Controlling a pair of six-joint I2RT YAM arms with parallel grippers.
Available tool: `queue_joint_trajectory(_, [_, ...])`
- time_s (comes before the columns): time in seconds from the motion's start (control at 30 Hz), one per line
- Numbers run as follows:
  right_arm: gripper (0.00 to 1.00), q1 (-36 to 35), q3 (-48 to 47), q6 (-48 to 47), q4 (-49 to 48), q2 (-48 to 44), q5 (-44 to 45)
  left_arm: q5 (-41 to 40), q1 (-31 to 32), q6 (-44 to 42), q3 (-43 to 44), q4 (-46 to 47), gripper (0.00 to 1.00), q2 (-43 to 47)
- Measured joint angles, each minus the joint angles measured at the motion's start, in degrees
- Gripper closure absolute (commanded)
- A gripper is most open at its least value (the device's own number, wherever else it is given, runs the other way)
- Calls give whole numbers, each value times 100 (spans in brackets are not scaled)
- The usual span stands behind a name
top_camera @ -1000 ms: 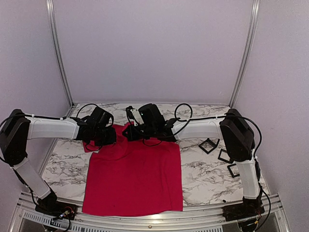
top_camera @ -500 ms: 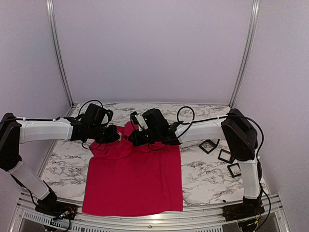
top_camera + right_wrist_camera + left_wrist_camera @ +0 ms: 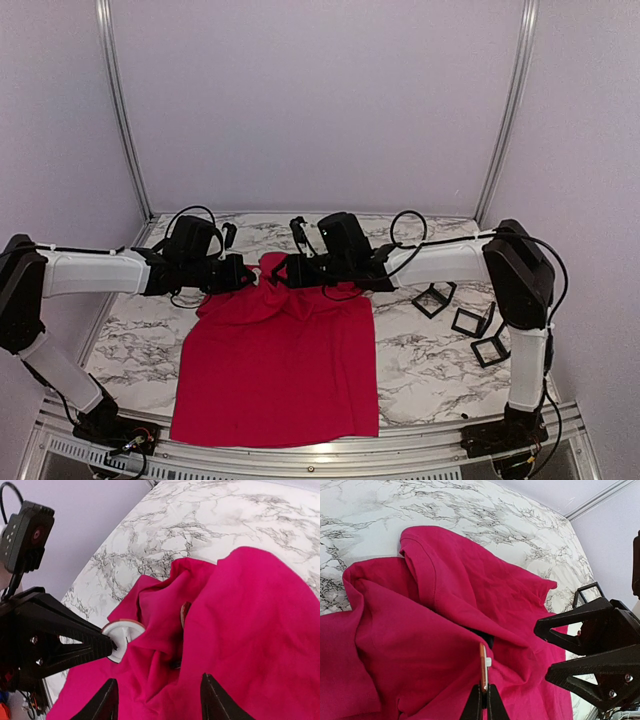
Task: Remove the brooch from the garment
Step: Pick up the brooch from the flattened clothing.
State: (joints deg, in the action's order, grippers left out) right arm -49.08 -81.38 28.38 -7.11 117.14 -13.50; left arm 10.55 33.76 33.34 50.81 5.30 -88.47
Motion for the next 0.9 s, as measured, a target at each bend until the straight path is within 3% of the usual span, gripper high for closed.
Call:
queue_joint_trajectory(0.13, [32,81,149,195,-127,-157,-164,107,-22,221,-146,376,100,0])
queue_joint_trajectory(0.27, [32,90,234,457,-291,-195,-367,190,-39,492,-352,905,100,0])
queue_joint_trajectory(0.9, [47,275,356,2133,-1742,350,-1464,457,-44,1429,-1414,3178,100,68])
